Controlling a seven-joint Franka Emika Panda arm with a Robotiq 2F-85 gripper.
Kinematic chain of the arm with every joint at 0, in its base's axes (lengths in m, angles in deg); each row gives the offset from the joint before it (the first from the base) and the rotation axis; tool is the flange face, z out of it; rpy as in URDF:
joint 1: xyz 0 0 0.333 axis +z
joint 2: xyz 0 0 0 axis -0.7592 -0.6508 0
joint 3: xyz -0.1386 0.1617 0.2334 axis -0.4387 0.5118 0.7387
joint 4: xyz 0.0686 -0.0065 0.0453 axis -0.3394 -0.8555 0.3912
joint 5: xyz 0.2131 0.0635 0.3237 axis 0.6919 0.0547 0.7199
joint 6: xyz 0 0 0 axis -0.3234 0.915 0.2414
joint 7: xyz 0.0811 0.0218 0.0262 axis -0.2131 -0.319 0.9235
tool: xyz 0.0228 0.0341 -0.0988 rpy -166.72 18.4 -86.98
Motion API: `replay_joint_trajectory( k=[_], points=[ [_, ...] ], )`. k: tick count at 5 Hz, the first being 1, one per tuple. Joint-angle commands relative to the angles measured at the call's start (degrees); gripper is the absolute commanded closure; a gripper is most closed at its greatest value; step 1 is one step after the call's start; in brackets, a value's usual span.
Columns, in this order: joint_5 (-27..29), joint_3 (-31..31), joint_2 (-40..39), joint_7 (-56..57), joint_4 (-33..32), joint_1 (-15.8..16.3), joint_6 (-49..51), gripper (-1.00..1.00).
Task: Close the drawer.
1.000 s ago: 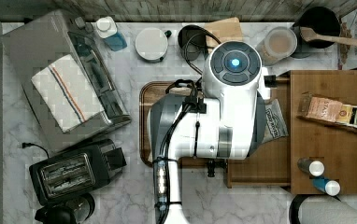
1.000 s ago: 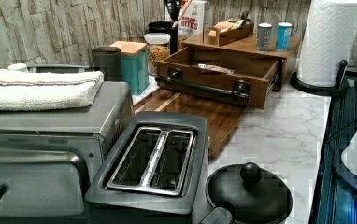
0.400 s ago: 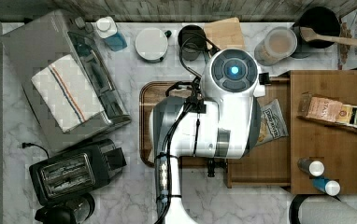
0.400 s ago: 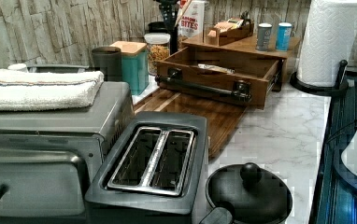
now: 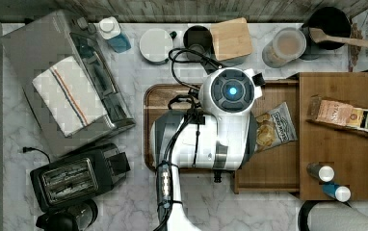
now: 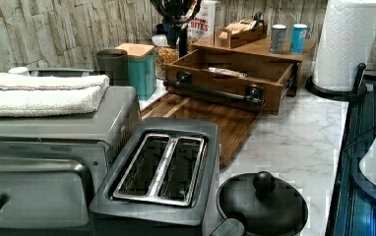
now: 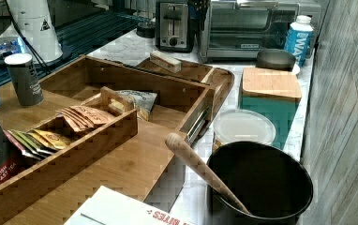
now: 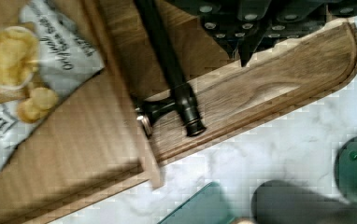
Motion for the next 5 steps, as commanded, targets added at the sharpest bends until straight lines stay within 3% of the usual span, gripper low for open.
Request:
replay_joint_trajectory(
  k=[1, 2, 3, 5],
  points=[
    [-7.80, 3.20, -0.61, 9.59, -7.07, 2.52, -5.74, 1.00],
    [-12.05, 2.22, -2.96, 10.39, -8.16, 2.73, -6.37, 1.00],
    [-12.70, 1.97, -5.75, 10.58, -7.16, 2.19, -5.10, 1.00],
    [-13.17, 1.61, -6.38, 6.98, -12.96, 2.90, -12.03, 1.00]
  ],
)
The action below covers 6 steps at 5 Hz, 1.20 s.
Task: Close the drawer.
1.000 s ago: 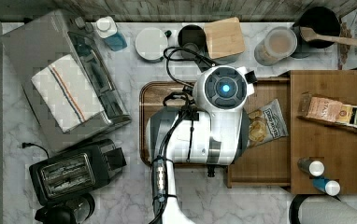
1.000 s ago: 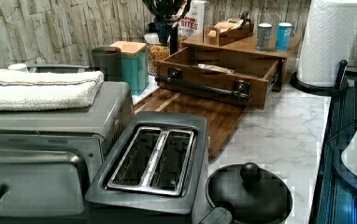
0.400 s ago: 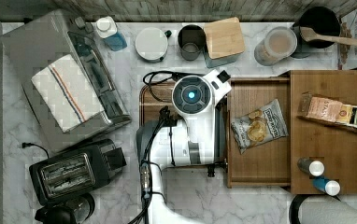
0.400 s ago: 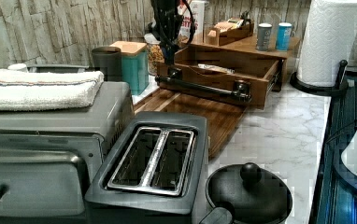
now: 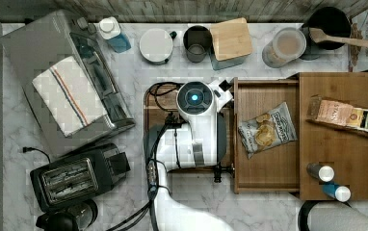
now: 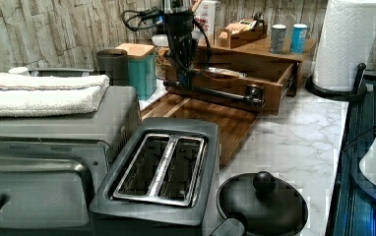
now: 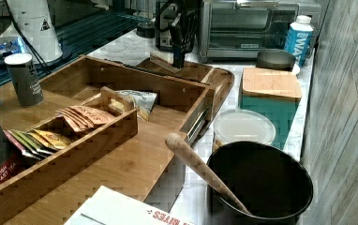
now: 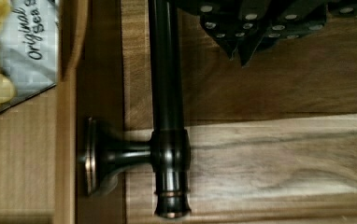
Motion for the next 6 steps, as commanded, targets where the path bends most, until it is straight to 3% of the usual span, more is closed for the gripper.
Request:
replay_joint_trajectory(
  k=[1, 3, 6],
  points=[
    [-4.78, -0.33, -0.07, -3.48, -6.72, 1.37, -8.32, 1.00],
    [-7.31, -1.98, -0.48, 3.08, -8.12, -1.35, -11.28, 1.00],
    [-3.11, -5.09, 2.65, 19.64, -7.76, -8.78, -12.03, 1.00]
  ],
)
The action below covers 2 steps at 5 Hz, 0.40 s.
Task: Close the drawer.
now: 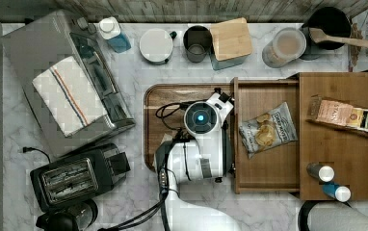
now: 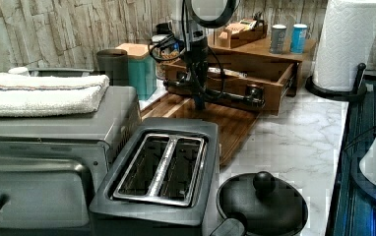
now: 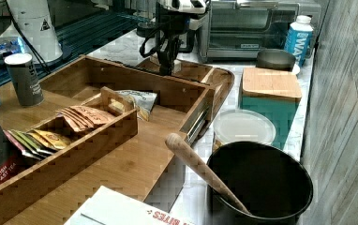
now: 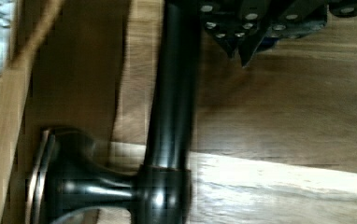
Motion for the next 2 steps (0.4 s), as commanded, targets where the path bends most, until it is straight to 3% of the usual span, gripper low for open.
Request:
replay_joint_trajectory(
  k=[1, 2],
  points=[
    [4.46, -5.66, 2.46, 16.88, 3.33, -9.82, -0.43, 1.00],
    [8.37, -7.67, -0.13, 25.55, 7.48, -13.81, 0.37, 1.00]
  ],
)
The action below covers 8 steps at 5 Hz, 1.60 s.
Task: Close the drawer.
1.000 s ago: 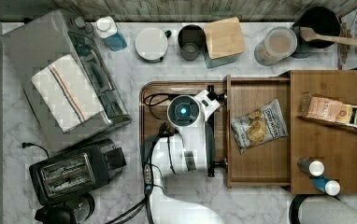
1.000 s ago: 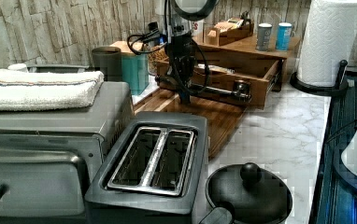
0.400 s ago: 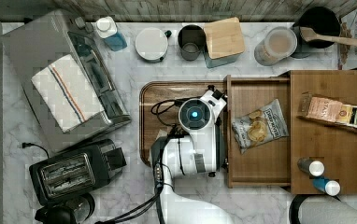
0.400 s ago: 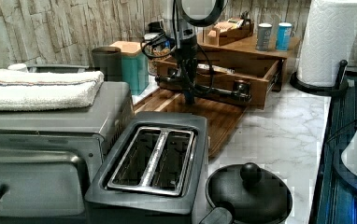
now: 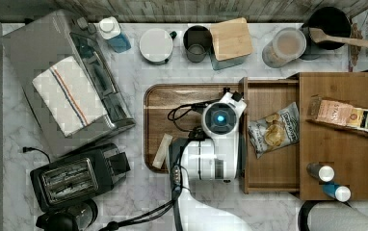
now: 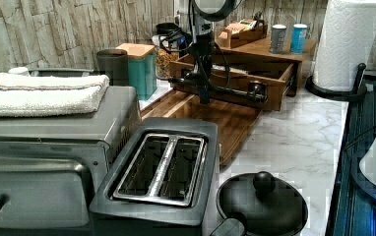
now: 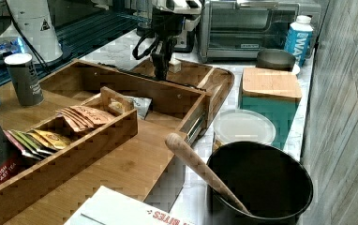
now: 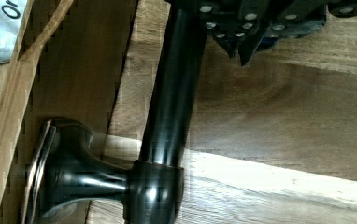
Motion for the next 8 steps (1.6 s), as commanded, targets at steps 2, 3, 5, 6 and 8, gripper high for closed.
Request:
replay_joint_trajectory(
  k=[2, 3, 5, 6, 8],
  points=[
    [5.71, -9.64, -3.37, 24.40, 13.83, -17.95, 1.49, 1.00],
    [7.26, -11.30, -6.70, 29.01, 17.18, -20.29, -0.42, 1.00],
    [2.91, -12.67, -7.04, 21.08, 17.34, -20.86, -2.35, 1.00],
    [3.05, -12.95, -7.07, 21.18, 17.33, -20.59, -2.35, 1.00],
    [3.21, -13.23, -7.09, 21.28, 17.32, -20.32, -2.37, 1.00]
  ],
)
